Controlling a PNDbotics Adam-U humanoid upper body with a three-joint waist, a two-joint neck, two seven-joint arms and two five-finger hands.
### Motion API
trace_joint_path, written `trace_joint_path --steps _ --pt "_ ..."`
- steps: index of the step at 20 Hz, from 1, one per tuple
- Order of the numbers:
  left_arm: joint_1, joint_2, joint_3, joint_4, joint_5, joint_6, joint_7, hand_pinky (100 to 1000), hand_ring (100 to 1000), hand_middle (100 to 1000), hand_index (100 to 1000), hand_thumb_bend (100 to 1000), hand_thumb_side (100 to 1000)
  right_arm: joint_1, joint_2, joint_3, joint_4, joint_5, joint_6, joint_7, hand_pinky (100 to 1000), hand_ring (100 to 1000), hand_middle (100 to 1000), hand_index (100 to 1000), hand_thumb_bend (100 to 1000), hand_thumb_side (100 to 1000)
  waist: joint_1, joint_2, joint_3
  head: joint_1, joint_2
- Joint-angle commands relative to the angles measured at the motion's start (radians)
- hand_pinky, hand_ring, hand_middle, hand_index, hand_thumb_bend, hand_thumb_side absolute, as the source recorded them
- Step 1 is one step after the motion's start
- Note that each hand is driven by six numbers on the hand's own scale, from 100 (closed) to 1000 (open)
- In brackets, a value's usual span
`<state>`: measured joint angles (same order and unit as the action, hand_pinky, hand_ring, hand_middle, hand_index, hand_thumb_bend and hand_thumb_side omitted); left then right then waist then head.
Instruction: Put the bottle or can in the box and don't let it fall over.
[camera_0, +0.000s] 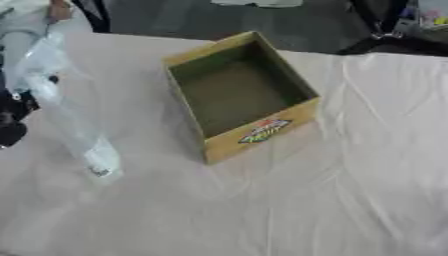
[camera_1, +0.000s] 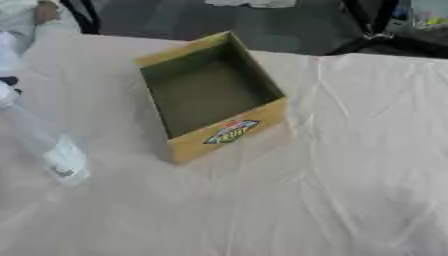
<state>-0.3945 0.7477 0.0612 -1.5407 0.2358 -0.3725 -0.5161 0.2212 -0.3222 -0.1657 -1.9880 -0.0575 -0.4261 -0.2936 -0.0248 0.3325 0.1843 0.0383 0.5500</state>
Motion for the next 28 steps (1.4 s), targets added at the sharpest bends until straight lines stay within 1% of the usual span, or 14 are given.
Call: trace_joint_path --steps 1,15,25,28 --pt "-0.02 0.02 0.002 -0.003 -0.006 0.006 -0.004 1000 1000 1000 900 394 767 -0.001 -0.02 -0.005 -0.012 -0.003 0.001 0.003 914 1000 1000 902 100 573 0.003 -0.012 -0.001 0.003 -0.014" --pt "-0.057 0.003 -0.02 0.014 -0.016 0.021 -0.015 1000 1000 1000 888 374 772 -0.008 -0.017 -0.003 -0.012 -0.004 0.011 0.008 915 1000 1000 902 100 575 0.005 -0.009 -0.002 0.003 -0.016" --pt "-0.072 -0.008 -0.033 0.01 -0.011 0.033 -0.032 1000 1000 1000 879 379 780 -0.009 -0.017 -0.003 -0.012 -0.006 0.016 0.012 915 1000 1000 902 100 575 0.006 -0.01 -0.002 0.003 -0.016" --pt "-0.077 -0.01 -0.034 0.006 -0.004 0.039 -0.036 1000 1000 1000 878 365 772 -0.008 -0.016 -0.004 -0.012 -0.007 0.017 0.012 916 1000 1000 902 100 575 0.007 -0.01 -0.002 0.003 -0.014"
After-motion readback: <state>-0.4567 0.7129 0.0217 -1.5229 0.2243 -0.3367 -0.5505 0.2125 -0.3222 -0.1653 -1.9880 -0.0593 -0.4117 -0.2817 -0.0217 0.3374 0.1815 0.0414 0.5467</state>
